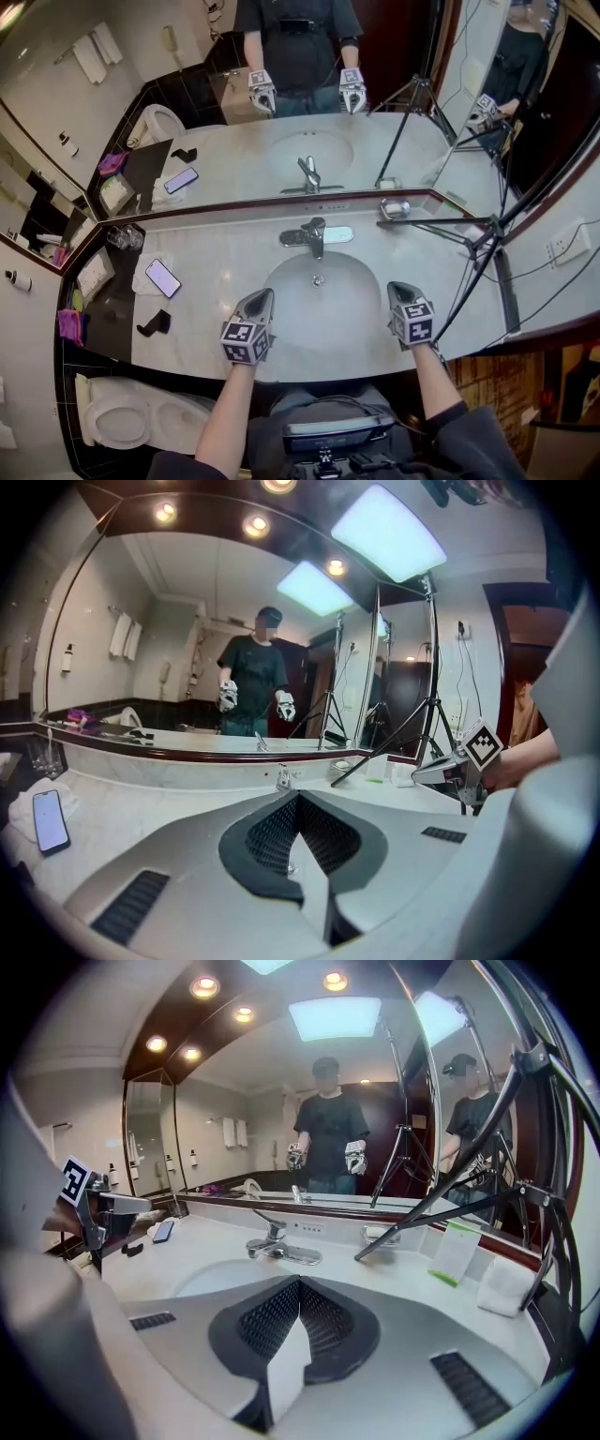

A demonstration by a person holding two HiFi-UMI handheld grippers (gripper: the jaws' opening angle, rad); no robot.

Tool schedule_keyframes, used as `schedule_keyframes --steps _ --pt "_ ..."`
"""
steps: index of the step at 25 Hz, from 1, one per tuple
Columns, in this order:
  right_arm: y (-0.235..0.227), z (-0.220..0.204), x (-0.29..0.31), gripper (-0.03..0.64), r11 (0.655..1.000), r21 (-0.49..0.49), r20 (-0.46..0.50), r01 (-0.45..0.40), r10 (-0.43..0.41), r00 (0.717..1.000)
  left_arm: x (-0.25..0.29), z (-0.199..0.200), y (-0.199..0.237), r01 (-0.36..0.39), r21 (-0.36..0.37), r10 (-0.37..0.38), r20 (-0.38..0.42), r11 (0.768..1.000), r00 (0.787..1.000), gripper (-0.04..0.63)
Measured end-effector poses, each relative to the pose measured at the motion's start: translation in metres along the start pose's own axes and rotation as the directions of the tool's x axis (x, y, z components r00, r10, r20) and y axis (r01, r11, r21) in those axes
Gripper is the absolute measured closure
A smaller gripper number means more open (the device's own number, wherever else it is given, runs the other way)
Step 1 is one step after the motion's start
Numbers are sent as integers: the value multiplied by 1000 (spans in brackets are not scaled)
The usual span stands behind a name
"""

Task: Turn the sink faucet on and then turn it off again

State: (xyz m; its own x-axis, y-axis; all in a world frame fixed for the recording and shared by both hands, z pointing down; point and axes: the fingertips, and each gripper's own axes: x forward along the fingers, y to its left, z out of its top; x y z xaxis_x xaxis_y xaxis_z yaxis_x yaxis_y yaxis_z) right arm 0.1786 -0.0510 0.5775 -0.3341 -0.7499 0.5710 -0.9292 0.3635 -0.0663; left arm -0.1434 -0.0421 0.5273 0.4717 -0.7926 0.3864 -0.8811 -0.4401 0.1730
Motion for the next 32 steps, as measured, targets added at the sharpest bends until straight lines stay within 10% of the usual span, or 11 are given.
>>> schedule_keyframes --steps 20,27,32 --pt "22 27 29 595 962 -271 -7 -1 -1 1000 12 -1 -4 -23 17 23 -11 1000 1000 592" --pt "44 50 83 545 890 -455 4 -16 20 1000 27 -1 2 -23 13 23 -13 1000 1000 592" --pt "66 77 123 498 774 -633 15 -14 30 999 39 -3 9 -19 8 19 -19 1000 1000 592"
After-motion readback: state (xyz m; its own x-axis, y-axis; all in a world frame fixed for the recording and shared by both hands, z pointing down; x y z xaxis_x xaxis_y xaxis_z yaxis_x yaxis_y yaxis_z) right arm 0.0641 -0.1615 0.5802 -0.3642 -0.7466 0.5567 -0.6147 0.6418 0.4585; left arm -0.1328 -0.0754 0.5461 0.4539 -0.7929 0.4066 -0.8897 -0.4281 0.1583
